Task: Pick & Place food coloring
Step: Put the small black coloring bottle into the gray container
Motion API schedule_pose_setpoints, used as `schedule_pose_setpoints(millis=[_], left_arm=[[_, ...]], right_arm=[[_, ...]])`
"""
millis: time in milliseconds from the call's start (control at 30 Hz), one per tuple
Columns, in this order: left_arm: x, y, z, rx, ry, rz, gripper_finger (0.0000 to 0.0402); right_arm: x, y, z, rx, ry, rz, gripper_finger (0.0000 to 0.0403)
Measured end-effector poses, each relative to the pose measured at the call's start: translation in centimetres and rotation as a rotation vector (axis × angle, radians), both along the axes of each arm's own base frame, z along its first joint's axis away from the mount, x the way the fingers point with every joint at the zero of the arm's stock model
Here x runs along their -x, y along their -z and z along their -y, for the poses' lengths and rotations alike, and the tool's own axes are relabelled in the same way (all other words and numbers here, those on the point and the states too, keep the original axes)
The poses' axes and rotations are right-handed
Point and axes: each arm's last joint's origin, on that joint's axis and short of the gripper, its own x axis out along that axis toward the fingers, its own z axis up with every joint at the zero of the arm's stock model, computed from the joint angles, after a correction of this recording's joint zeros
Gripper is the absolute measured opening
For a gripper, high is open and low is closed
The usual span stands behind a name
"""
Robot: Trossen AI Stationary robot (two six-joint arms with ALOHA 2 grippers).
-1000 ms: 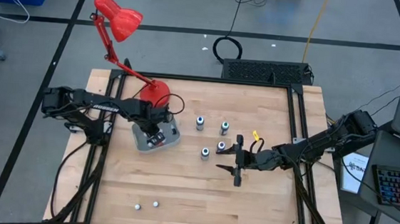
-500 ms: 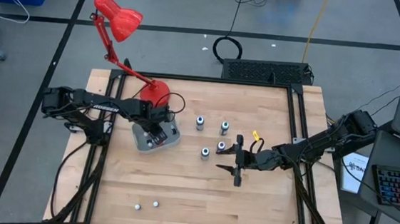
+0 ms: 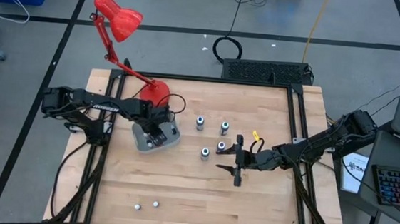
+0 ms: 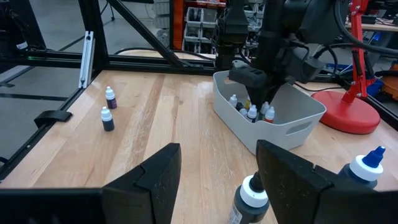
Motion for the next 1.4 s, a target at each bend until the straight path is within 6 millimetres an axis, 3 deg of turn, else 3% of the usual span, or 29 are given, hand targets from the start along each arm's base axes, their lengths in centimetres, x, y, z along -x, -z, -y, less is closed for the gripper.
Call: schedule_pose_setpoints(millis=[433, 600, 667, 767, 933, 1100, 1233, 1400], left_arm=[[-1.5, -5.3, -0.2, -0.015, 0.029, -0.02, 0.0145], [-2.5, -7.6, 0.9, -0.055, 0.071, 0.018, 0.0145], [-3.1, -8.4, 2.5, -0.045, 0.139, 0.063, 0.0145], [-3.8, -9.2, 6.4, -0.031, 0.266, 0.13, 0.0145], [-3.3, -9.5, 15.9, 0.027, 0.587, 0.29, 0.0145], [-1.8, -7.9, 24.1, -0.031, 0.772, 0.409, 0.0145], [-1.7, -5.5, 27.1, -0.016, 0.865, 0.4, 0.0145], [-2.3, -2.8, 27.6, -0.039, 0.875, 0.306, 0.0145]], right_arm=[[0.0, 0.0, 0.0, -0.001, 0.001, -0.004, 0.0196], [0.1, 0.2, 0.0, 0.007, 0.001, -0.023, 0.0196], [0.1, 0.2, 0.0, 0.004, 0.002, -0.022, 0.0196], [0.1, 0.3, 0.0, 0.001, 0.004, -0.026, 0.0196], [0.1, 0.4, 0.1, 0.005, 0.004, -0.035, 0.0196], [0.1, 0.4, 0.1, 0.009, 0.005, -0.035, 0.0196], [0.1, 0.3, 0.1, 0.008, 0.005, -0.029, 0.0196], [0.0, 0.2, 0.1, -0.009, 0.008, -0.02, 0.0196]])
